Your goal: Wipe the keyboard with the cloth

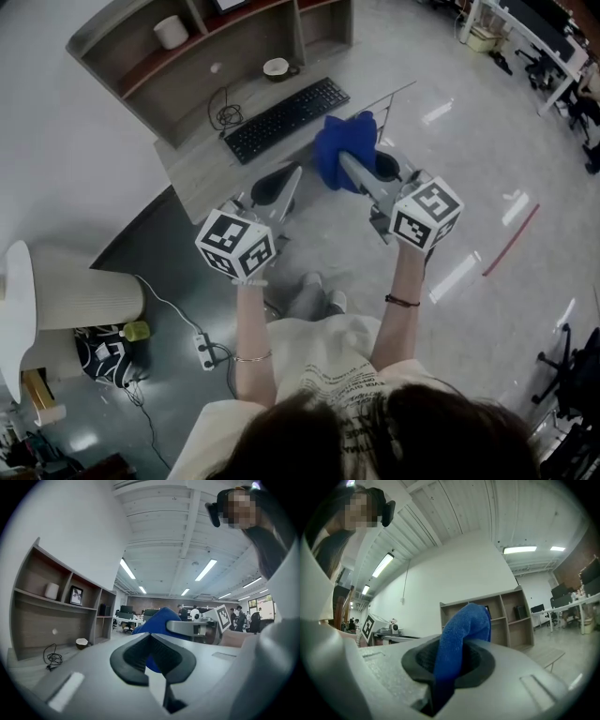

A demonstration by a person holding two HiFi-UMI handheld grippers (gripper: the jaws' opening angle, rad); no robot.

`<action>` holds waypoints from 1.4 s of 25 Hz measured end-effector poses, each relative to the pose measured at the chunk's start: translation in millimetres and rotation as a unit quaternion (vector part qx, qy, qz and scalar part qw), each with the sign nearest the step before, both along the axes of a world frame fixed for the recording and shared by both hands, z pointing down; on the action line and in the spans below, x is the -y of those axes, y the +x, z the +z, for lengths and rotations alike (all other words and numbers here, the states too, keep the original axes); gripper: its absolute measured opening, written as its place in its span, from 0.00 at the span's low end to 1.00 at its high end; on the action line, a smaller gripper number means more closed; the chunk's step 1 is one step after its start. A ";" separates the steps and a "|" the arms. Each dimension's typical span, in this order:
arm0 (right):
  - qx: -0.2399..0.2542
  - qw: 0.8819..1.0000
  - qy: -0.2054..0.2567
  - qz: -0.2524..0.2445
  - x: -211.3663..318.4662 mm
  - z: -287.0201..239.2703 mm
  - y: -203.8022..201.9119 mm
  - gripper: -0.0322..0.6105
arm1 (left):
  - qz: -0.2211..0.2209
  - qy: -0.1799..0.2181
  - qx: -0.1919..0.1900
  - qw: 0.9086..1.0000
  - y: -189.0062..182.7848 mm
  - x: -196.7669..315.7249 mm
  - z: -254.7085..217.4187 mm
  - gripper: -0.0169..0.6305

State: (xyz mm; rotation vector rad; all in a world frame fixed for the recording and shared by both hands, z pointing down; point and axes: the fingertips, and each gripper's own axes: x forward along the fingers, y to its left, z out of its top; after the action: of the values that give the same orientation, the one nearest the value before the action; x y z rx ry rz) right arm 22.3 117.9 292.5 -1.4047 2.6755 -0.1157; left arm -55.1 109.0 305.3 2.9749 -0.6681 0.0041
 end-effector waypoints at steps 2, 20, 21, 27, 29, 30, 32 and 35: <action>0.002 1.000 -0.004 -0.001 5.5 3.8 -2.5 0.13 | -0.006 -0.005 0.000 1.000 -4.4 4.7 3.7 0.02; -0.010 1.000 -0.029 -0.002 75.1 21.2 2.0 0.13 | -0.003 -0.024 -0.006 1.000 5.7 76.3 23.2 0.02; -0.011 0.999 -0.032 0.000 79.0 23.2 3.4 0.13 | -0.001 -0.025 -0.004 1.000 7.1 80.4 24.8 0.02; -0.009 0.999 -0.036 0.009 107.4 26.8 10.3 0.13 | 0.009 -0.031 0.002 0.999 12.0 111.1 31.1 0.02; -0.010 0.999 -0.039 0.013 114.6 27.9 11.9 0.13 | 0.014 -0.032 0.002 0.999 14.7 119.6 32.1 0.02; -0.011 0.999 -0.040 0.015 118.1 28.6 12.9 0.13 | 0.017 -0.033 0.002 0.999 16.4 123.8 32.8 0.02; -0.013 0.999 -0.042 0.017 125.9 30.4 15.4 0.13 | 0.022 -0.035 0.004 0.999 20.5 132.7 35.3 0.02; -0.012 0.999 -0.042 0.022 137.0 32.6 20.2 0.13 | 0.031 -0.036 0.009 0.999 28.0 144.1 39.2 0.02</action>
State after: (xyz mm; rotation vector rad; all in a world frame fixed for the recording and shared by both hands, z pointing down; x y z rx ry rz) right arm 42.5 -19.1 325.1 -1.4987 2.6864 -0.2108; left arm -27.0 -35.1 344.5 2.9291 -0.5638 0.0574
